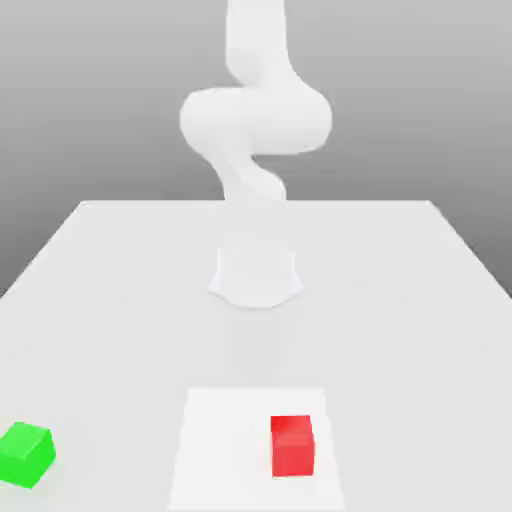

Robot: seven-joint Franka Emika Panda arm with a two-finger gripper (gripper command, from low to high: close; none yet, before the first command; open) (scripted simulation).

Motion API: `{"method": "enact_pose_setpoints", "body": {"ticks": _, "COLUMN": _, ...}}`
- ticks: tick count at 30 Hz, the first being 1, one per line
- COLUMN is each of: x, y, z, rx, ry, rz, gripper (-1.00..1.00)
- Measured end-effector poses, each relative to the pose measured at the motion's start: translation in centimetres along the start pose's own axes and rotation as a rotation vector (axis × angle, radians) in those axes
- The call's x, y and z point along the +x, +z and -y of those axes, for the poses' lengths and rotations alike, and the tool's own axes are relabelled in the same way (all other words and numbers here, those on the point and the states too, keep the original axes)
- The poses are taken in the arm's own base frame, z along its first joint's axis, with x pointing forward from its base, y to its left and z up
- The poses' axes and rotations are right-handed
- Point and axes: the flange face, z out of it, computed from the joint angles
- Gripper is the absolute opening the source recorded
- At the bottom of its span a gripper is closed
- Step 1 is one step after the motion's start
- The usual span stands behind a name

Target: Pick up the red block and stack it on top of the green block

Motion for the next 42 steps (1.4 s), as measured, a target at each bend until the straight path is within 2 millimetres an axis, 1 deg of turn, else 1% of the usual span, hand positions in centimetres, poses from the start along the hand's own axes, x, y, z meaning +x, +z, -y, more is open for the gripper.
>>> {"method": "enact_pose_setpoints", "body": {"ticks": 3, "x": -1.3, "y": 6.9, "z": -0.4, "rx": -0.072, "ry": -0.006, "rz": 0.069, "gripper": 0.00}}
{"method": "enact_pose_setpoints", "body": {"ticks": 6, "x": -3.1, "y": 13.2, "z": -1.5, "rx": -0.141, "ry": -0.013, "rz": 0.136, "gripper": 0.00}}
{"method": "enact_pose_setpoints", "body": {"ticks": 9, "x": -5.5, "y": 19.0, "z": -3.1, "rx": -0.209, "ry": -0.019, "rz": 0.203, "gripper": 0.00}}
{"method": "enact_pose_setpoints", "body": {"ticks": 12, "x": -8.4, "y": 24.3, "z": -5.3, "rx": -0.275, "ry": -0.025, "rz": 0.271, "gripper": 0.00}}
{"method": "enact_pose_setpoints", "body": {"ticks": 15, "x": -11.6, "y": 28.9, "z": -7.9, "rx": -0.340, "ry": -0.031, "rz": 0.341, "gripper": 0.00}}
{"method": "enact_pose_setpoints", "body": {"ticks": 17, "x": -14.1, "y": 31.7, "z": -9.9, "rx": -0.383, "ry": -0.036, "rz": 0.387, "gripper": 0.00}}
{"method": "enact_pose_setpoints", "body": {"ticks": 19, "x": -16.7, "y": 34.1, "z": -12.0, "rx": -0.425, "ry": -0.042, "rz": 0.435, "gripper": 0.00}}
{"method": "enact_pose_setpoints", "body": {"ticks": 22, "x": -20.4, "y": 37.1, "z": -15.2, "rx": -0.484, "ry": -0.046, "rz": 0.500, "gripper": 0.00}}
{"method": "enact_pose_setpoints", "body": {"ticks": 27, "x": -23.6, "y": 41.5, "z": -18.4, "rx": -0.500, "ry": -0.045, "rz": 0.517, "gripper": 0.00}}
{"method": "enact_pose_setpoints", "body": {"ticks": 28, "x": -24.0, "y": 42.1, "z": -18.9, "rx": -0.501, "ry": -0.045, "rz": 0.517, "gripper": -1.00}}
{"method": "enact_pose_setpoints", "body": {"ticks": 33, "x": -24.1, "y": 42.1, "z": -18.9, "rx": -0.501, "ry": -0.046, "rz": 0.517, "gripper": -1.00}}
{"method": "enact_pose_setpoints", "body": {"ticks": 34, "x": -24.3, "y": 42.5, "z": -19.1, "rx": -0.501, "ry": -0.046, "rz": 0.517, "gripper": -1.00}}
{"method": "enact_pose_setpoints", "body": {"ticks": 36, "x": -23.8, "y": 41.7, "z": -18.6, "rx": -0.501, "ry": -0.045, "rz": 0.517, "gripper": -1.00}}
{"method": "enact_pose_setpoints", "body": {"ticks": 40, "x": -21.8, "y": 38.5, "z": -16.6, "rx": -0.501, "ry": -0.045, "rz": 0.517, "gripper": -1.00}}
{"method": "enact_pose_setpoints", "body": {"ticks": 41, "x": -20.4, "y": 38.3, "z": -16.9, "rx": -0.513, "ry": -0.001, "rz": 0.505, "gripper": -1.00}}
{"method": "enact_pose_setpoints", "body": {"ticks": 42, "x": -18.5, "y": 38.3, "z": -17.6, "rx": -0.530, "ry": 0.066, "rz": 0.488, "gripper": -1.00}}
